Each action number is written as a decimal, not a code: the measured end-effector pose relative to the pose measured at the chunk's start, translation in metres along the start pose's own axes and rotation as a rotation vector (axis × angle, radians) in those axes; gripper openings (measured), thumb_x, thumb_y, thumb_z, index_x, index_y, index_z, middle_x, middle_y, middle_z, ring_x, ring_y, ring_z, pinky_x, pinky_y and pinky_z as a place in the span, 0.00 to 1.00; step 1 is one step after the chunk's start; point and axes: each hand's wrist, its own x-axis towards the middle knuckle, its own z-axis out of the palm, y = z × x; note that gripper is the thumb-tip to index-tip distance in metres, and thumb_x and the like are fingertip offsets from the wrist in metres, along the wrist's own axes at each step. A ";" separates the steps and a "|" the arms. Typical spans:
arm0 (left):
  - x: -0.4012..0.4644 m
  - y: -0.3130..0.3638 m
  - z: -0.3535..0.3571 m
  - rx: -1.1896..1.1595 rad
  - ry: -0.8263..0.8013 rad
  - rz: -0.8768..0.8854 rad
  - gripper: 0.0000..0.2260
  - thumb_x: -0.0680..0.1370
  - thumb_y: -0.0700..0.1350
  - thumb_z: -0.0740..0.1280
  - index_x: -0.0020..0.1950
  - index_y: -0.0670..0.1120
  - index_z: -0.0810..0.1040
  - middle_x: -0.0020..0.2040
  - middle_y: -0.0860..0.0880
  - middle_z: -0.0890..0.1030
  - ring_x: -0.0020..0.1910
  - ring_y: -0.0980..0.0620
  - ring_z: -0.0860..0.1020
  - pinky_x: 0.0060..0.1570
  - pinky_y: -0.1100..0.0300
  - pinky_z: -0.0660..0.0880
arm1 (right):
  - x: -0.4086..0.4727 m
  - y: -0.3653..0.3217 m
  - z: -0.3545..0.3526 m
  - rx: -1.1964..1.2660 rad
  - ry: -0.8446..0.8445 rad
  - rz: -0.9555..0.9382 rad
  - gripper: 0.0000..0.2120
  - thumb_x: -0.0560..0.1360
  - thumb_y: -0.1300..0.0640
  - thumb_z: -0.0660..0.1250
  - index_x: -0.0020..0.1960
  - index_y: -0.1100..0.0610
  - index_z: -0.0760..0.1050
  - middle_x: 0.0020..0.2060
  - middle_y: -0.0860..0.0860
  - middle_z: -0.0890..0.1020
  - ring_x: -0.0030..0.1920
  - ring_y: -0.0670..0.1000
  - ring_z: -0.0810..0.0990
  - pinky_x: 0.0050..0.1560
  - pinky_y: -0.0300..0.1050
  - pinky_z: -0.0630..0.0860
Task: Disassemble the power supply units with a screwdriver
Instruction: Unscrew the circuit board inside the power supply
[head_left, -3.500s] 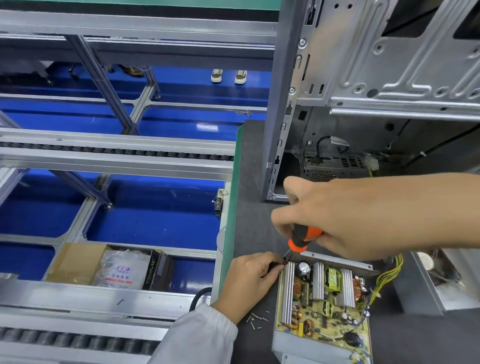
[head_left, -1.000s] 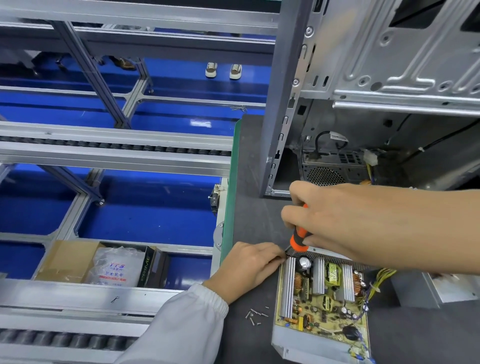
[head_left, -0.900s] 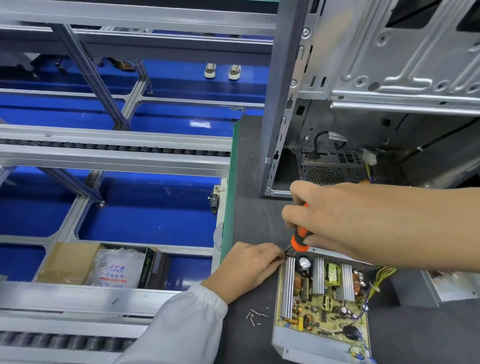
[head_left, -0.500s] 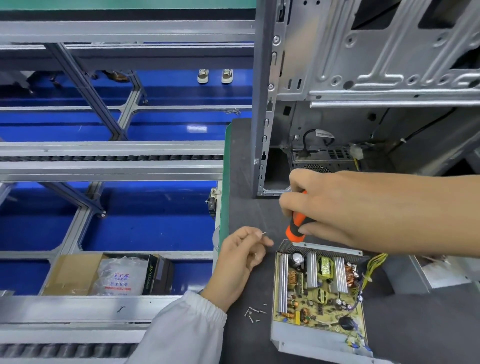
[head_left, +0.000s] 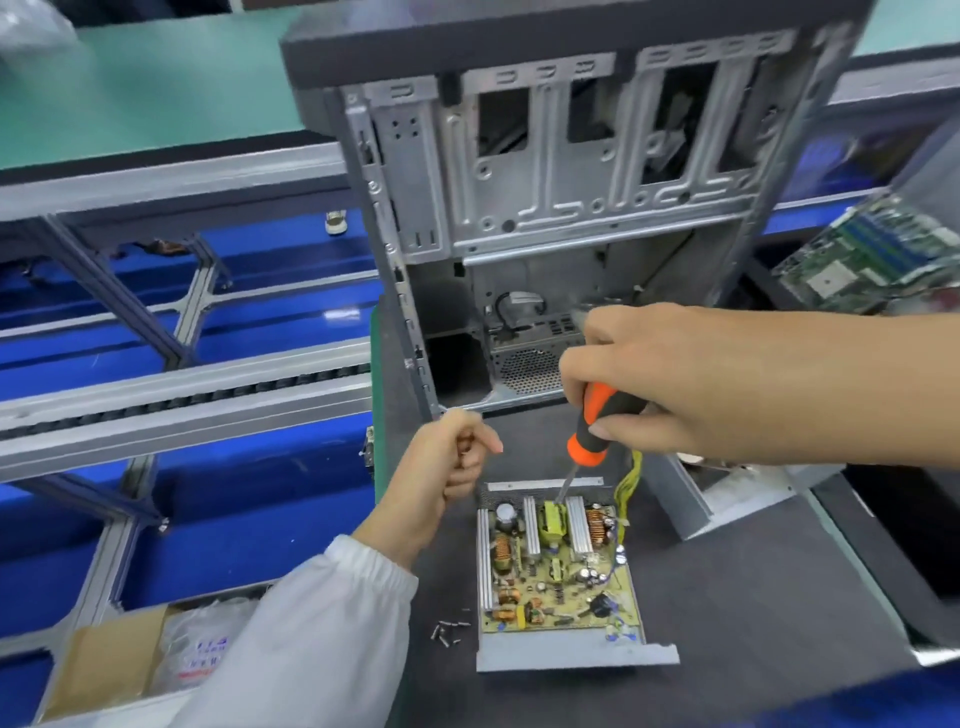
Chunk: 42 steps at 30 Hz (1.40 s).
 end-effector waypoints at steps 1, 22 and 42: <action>0.001 0.007 0.008 0.244 0.035 0.103 0.19 0.79 0.42 0.61 0.28 0.46 0.79 0.24 0.54 0.65 0.22 0.57 0.60 0.22 0.66 0.57 | -0.006 0.005 0.001 0.006 0.000 0.015 0.05 0.79 0.44 0.57 0.50 0.43 0.61 0.43 0.44 0.61 0.37 0.40 0.64 0.38 0.41 0.59; 0.011 -0.043 0.103 1.256 0.121 0.489 0.07 0.71 0.49 0.70 0.37 0.47 0.77 0.36 0.52 0.78 0.39 0.49 0.77 0.37 0.55 0.73 | -0.059 0.061 0.102 0.295 0.082 0.098 0.08 0.77 0.49 0.63 0.53 0.52 0.72 0.45 0.49 0.73 0.47 0.55 0.77 0.47 0.54 0.76; 0.017 -0.038 0.085 0.951 0.005 0.308 0.06 0.70 0.36 0.70 0.37 0.40 0.74 0.36 0.35 0.75 0.35 0.49 0.68 0.40 0.56 0.65 | -0.028 0.067 0.138 0.551 0.442 -0.027 0.08 0.75 0.54 0.66 0.51 0.54 0.69 0.41 0.48 0.76 0.38 0.45 0.71 0.38 0.41 0.69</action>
